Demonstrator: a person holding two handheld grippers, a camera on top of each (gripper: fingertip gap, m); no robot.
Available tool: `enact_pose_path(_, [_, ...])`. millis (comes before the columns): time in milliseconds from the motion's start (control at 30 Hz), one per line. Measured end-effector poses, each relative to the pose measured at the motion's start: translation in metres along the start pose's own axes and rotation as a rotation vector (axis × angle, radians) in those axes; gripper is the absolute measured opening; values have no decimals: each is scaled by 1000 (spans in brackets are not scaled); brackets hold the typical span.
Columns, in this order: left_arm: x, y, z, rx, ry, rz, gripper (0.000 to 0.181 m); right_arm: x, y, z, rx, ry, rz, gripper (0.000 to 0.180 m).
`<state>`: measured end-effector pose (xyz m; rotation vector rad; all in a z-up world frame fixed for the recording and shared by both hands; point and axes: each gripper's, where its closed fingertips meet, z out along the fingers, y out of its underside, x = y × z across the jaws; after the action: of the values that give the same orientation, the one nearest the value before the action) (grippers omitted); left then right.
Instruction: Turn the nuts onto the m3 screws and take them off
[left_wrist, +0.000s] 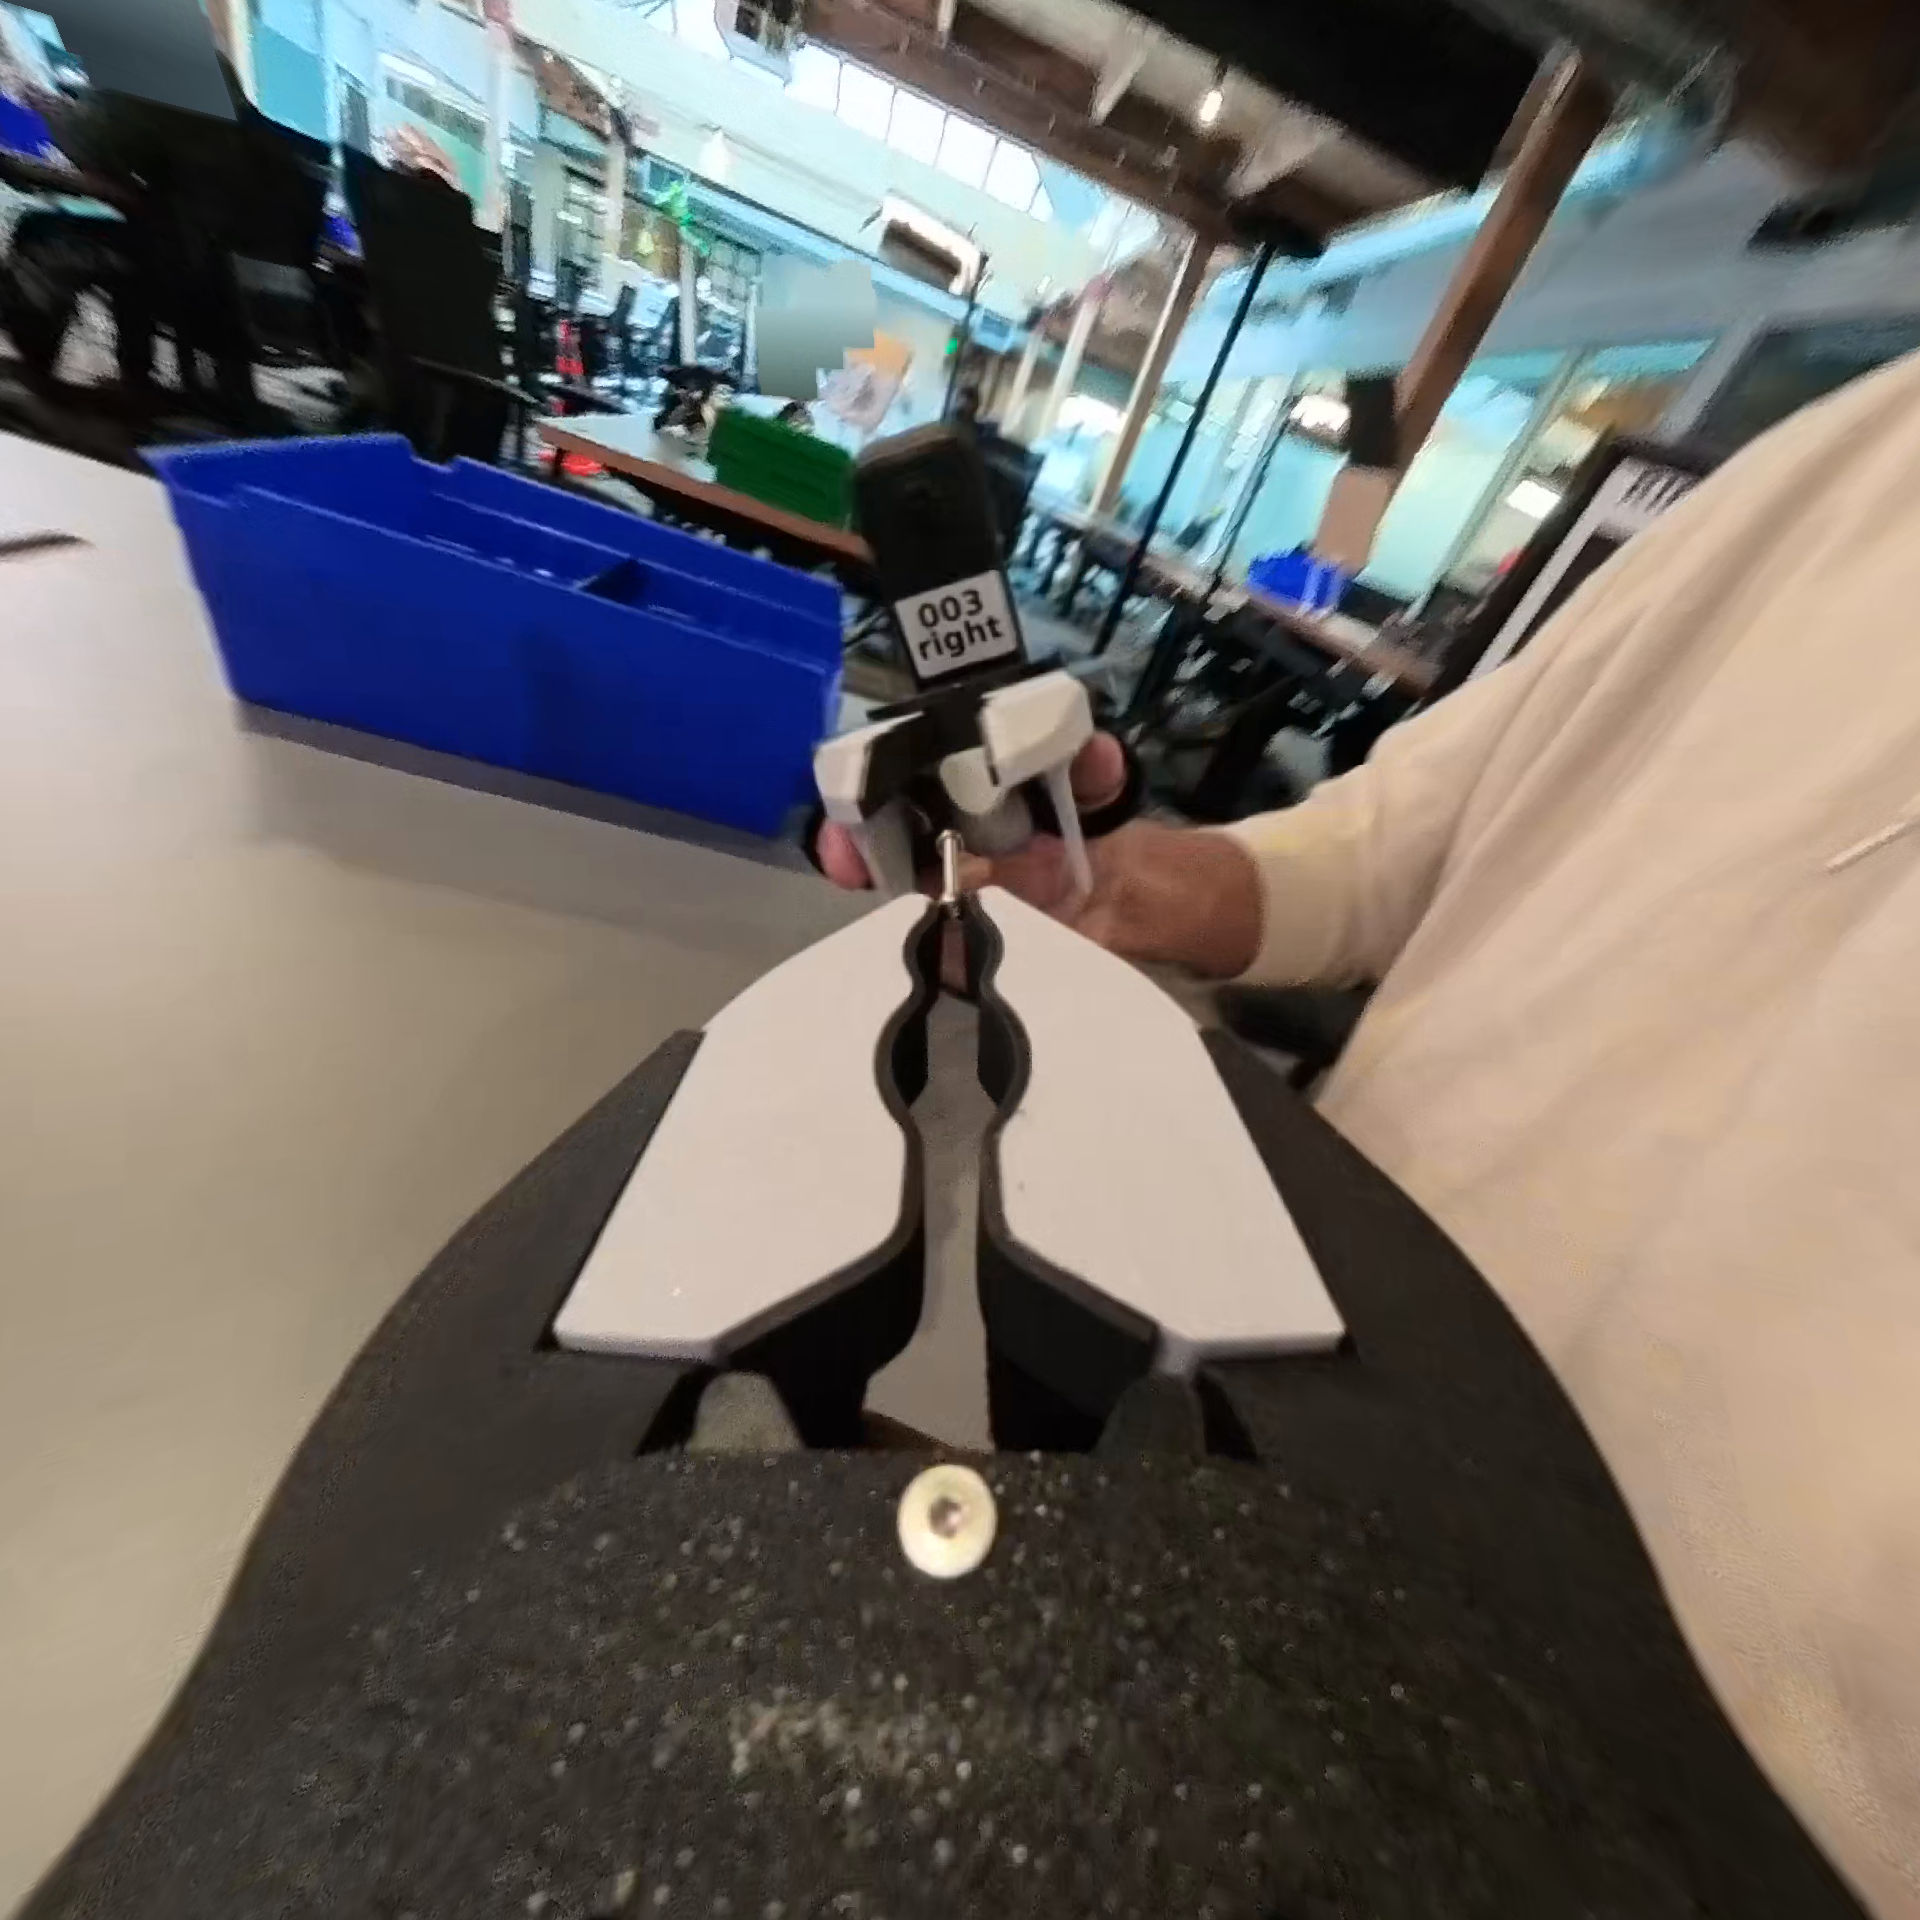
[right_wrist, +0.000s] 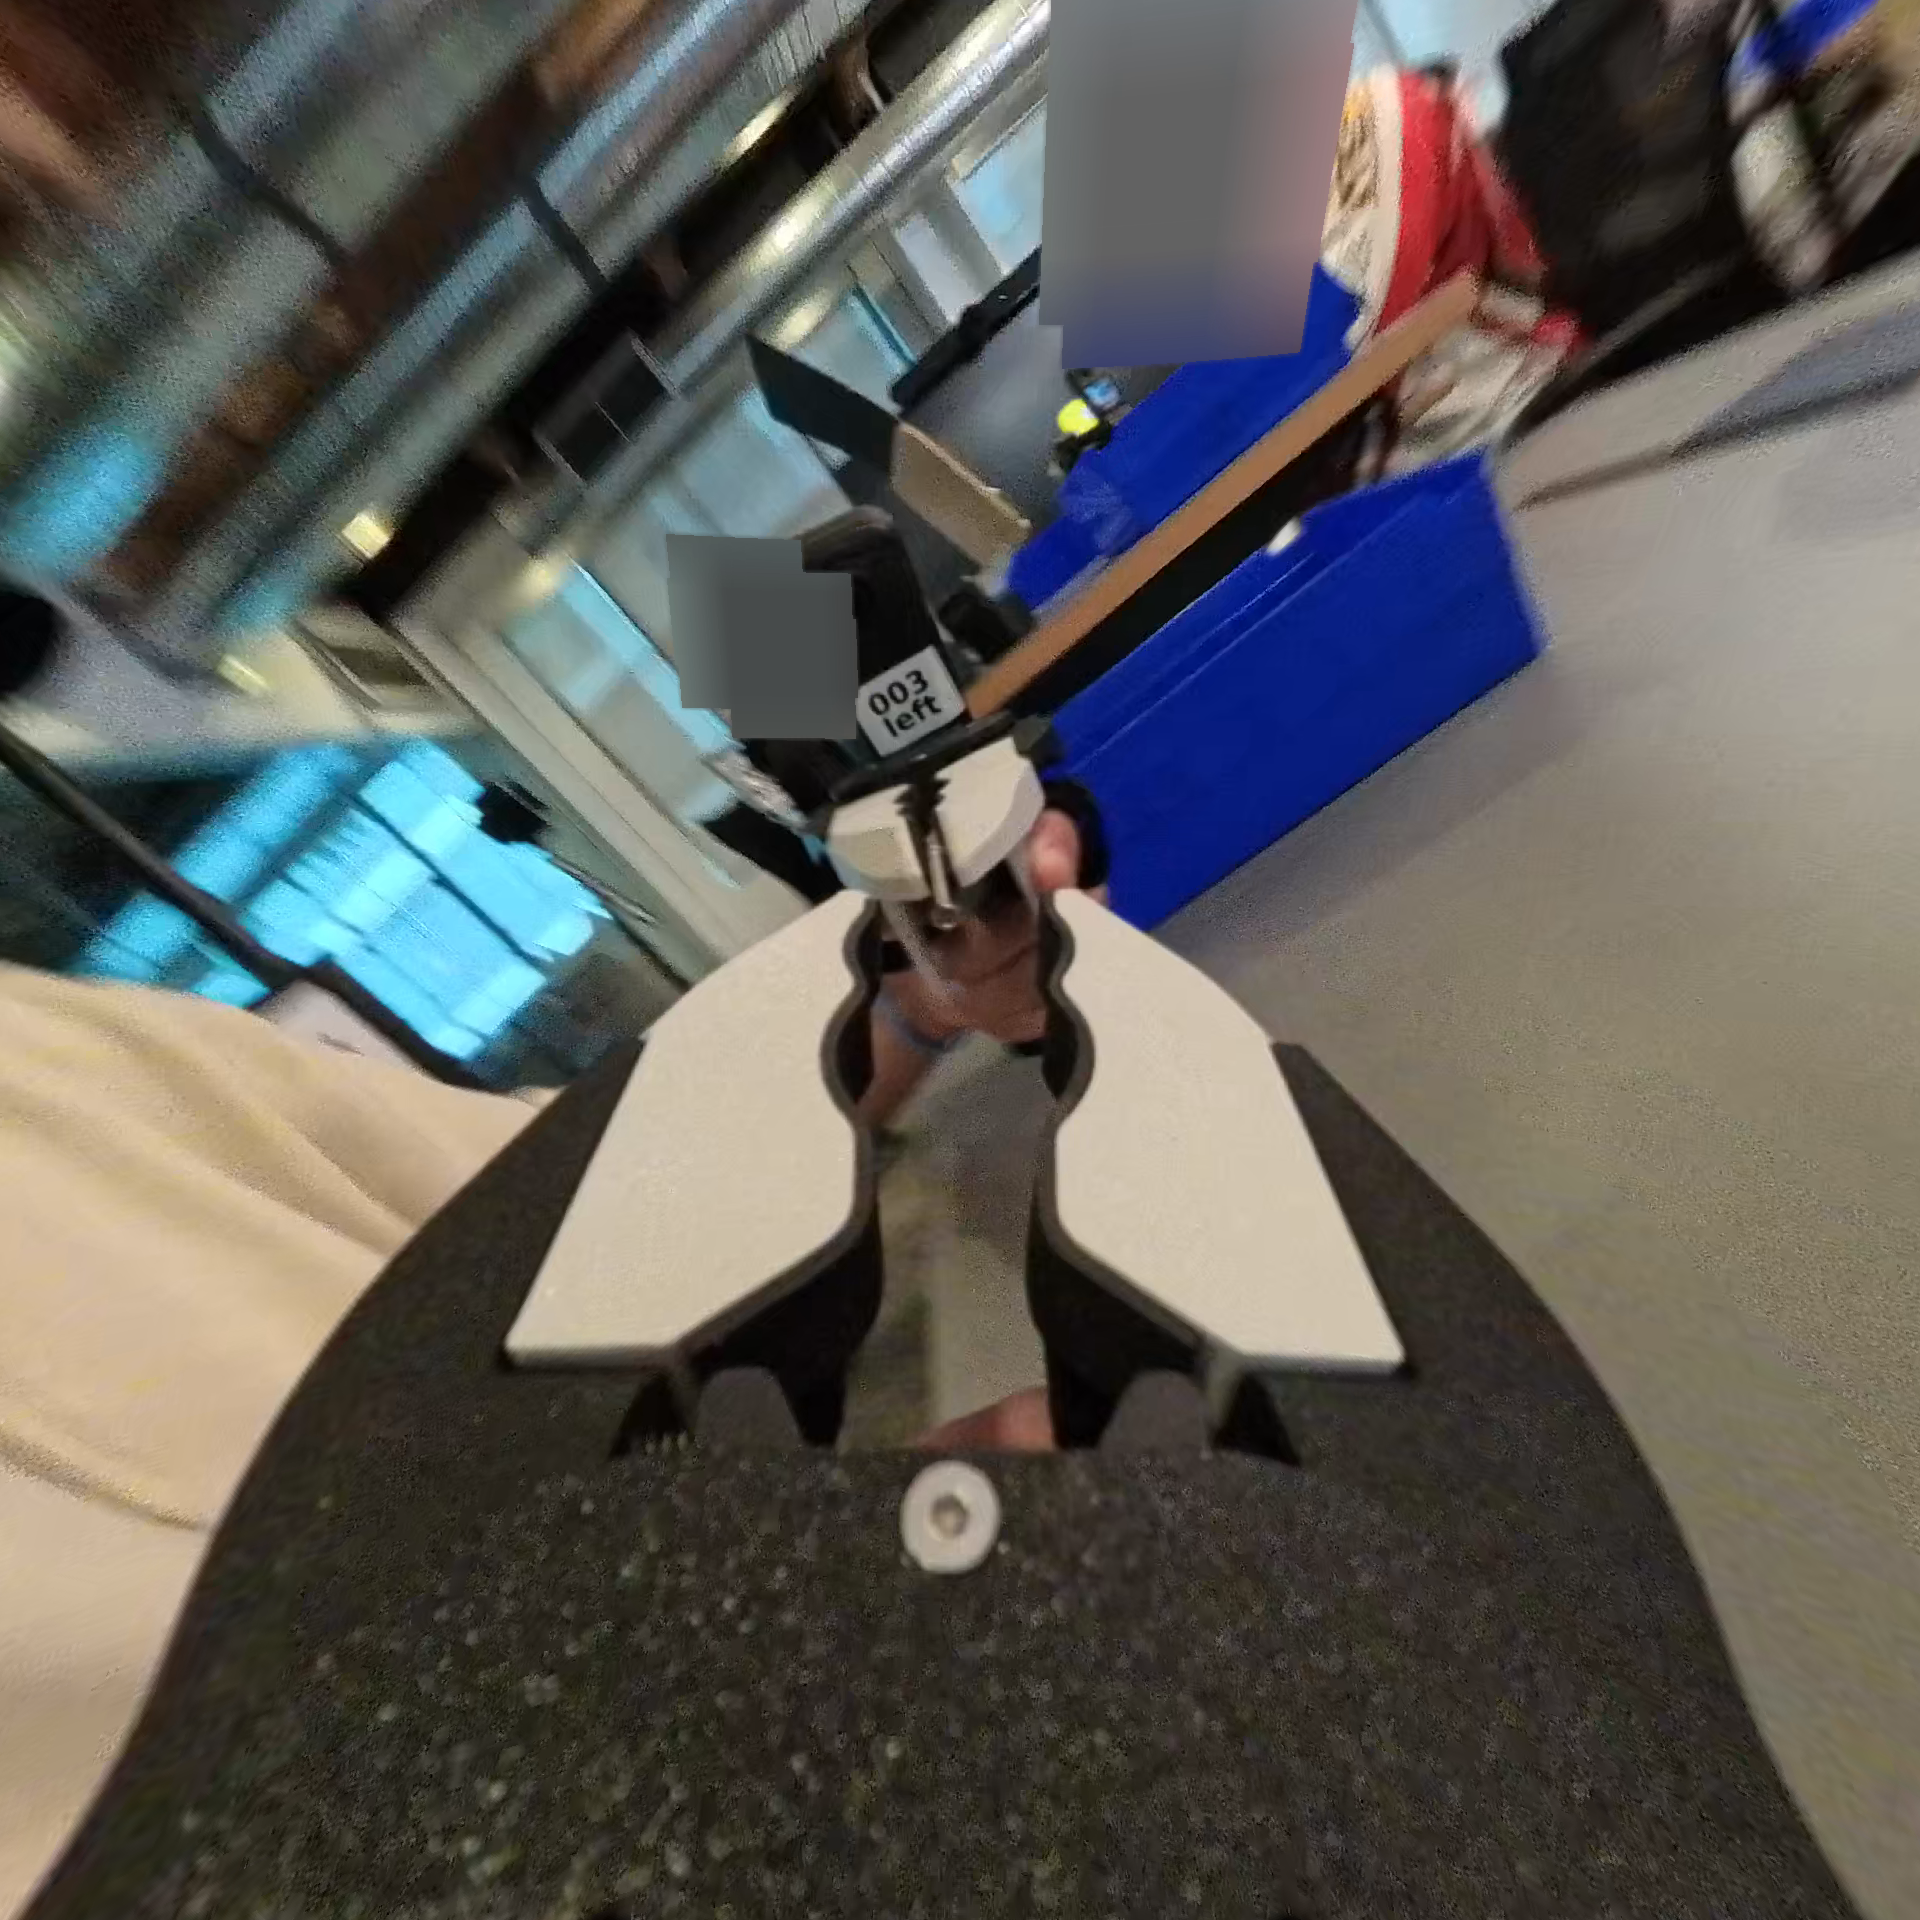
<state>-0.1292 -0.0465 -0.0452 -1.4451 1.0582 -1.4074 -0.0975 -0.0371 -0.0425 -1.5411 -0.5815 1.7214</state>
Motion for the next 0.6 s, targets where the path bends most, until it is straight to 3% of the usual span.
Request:
enact_pose_path(100, [-1, 1, 1, -45, -67, 127, 3, 4, 6, 3, 6, -42, 283, 25])
enact_pose_path(200, [0, 3, 3, -78, -84, 175, 3, -1, 11, 6, -13, -86, 411, 22])
enact_pose_path(400, [1, 6, 6, -87, -74, 186, 3, -4, 13, 11, -47, -73, 397, 5])
enact_pose_path(600, [3, 8, 6, -65, -53, 149, 4, -10, 13, 10, -83, -65, 285, 5])
